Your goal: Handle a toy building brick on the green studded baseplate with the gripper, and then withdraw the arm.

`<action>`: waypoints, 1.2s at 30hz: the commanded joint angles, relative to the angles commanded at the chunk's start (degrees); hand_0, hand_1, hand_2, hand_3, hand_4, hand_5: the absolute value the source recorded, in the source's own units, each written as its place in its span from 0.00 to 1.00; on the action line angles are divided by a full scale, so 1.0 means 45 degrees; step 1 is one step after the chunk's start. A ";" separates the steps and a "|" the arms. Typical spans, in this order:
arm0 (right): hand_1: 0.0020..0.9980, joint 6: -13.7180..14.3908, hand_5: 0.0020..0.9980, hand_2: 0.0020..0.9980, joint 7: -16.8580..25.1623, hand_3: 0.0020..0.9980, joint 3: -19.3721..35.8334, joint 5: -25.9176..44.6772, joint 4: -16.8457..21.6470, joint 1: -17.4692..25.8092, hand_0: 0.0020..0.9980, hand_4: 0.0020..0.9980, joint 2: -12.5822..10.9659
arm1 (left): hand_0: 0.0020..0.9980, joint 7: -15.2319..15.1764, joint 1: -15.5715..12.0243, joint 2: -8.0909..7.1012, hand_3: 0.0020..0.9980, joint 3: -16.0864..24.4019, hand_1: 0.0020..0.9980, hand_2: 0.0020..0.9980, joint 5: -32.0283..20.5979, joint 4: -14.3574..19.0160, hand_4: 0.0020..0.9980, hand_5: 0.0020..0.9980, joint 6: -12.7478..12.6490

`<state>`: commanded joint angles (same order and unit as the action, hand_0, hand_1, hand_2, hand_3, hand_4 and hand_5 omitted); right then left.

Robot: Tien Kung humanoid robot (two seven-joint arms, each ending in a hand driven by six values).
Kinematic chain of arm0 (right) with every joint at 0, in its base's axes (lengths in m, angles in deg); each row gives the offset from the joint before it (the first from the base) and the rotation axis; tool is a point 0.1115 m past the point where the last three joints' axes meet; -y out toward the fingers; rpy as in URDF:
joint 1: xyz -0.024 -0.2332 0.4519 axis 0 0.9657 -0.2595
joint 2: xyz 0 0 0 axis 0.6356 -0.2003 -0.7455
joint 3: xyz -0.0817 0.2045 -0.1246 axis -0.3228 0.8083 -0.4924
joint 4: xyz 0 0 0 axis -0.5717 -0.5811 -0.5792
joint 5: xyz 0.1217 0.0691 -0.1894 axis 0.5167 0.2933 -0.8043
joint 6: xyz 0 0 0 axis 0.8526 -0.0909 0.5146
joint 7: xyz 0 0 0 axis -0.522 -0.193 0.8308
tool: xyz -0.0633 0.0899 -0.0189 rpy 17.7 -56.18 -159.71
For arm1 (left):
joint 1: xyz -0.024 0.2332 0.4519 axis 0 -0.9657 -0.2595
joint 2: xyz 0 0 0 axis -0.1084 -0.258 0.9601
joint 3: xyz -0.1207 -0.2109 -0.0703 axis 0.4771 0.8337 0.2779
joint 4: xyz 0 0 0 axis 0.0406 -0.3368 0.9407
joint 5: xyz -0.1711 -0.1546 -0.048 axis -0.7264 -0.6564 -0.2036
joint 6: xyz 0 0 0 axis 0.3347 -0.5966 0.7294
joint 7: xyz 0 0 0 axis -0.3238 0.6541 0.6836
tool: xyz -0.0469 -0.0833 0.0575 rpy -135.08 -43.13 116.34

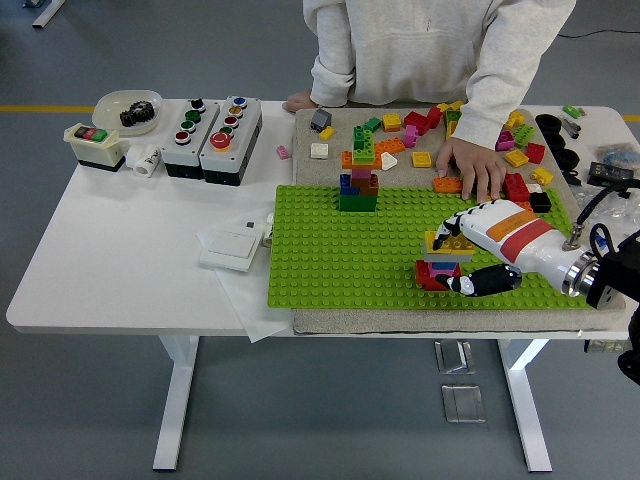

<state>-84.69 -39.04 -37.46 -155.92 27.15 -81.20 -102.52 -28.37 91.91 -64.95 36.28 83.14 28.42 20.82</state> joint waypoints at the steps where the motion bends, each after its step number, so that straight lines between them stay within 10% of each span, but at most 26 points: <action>1: 0.60 0.0004 0.43 0.65 -0.0003 0.61 -0.0001 -0.0010 -0.0002 0.0011 0.63 0.78 0.0002 | 0.79 -0.0003 -0.0002 -0.0004 0.56 -0.0024 0.71 0.63 -0.0016 0.0000 0.59 0.61 0.0003; 36: 0.61 -0.0051 0.44 0.65 -0.0094 0.61 -0.0021 -0.0128 0.0055 0.0098 0.62 0.79 0.0025 | 0.79 -0.0005 -0.0038 0.0004 0.56 0.0000 0.71 0.63 0.0005 0.0000 0.59 0.61 -0.0006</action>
<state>-84.92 -39.47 -37.55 -156.50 27.39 -80.76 -102.41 -28.40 91.74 -64.93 36.28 83.16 28.42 20.80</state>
